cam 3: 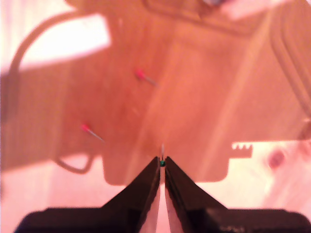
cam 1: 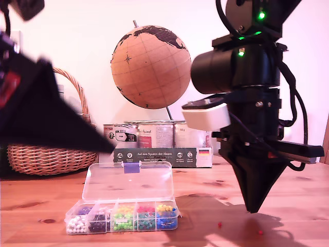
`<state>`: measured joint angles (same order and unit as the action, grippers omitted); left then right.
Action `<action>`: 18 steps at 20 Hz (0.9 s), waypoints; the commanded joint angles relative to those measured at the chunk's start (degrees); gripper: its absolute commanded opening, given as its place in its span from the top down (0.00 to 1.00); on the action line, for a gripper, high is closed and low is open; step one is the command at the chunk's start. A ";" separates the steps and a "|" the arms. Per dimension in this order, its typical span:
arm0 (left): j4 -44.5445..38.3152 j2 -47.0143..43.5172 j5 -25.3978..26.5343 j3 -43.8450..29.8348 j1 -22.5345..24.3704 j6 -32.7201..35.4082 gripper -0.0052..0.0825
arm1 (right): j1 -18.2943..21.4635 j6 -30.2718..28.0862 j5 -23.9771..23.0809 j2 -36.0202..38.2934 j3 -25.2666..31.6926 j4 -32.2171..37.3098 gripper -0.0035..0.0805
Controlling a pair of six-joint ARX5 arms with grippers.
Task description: Sort the loose pins on the table into their correct compartments
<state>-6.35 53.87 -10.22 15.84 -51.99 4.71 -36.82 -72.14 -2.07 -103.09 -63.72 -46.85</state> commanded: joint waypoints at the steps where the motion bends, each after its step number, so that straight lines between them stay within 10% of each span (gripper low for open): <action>1: 1.92 0.44 1.68 -1.27 0.02 0.02 0.97 | -1.73 0.57 0.15 1.36 -1.11 -0.42 0.97; 18: 9.40 0.46 7.74 -1.27 0.50 -0.42 0.97 | -11.56 6.91 6.40 4.35 -10.67 -1.16 0.97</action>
<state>3.07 53.87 -2.55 15.84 -51.70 4.56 -47.88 -65.71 3.79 -98.72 -74.41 -48.40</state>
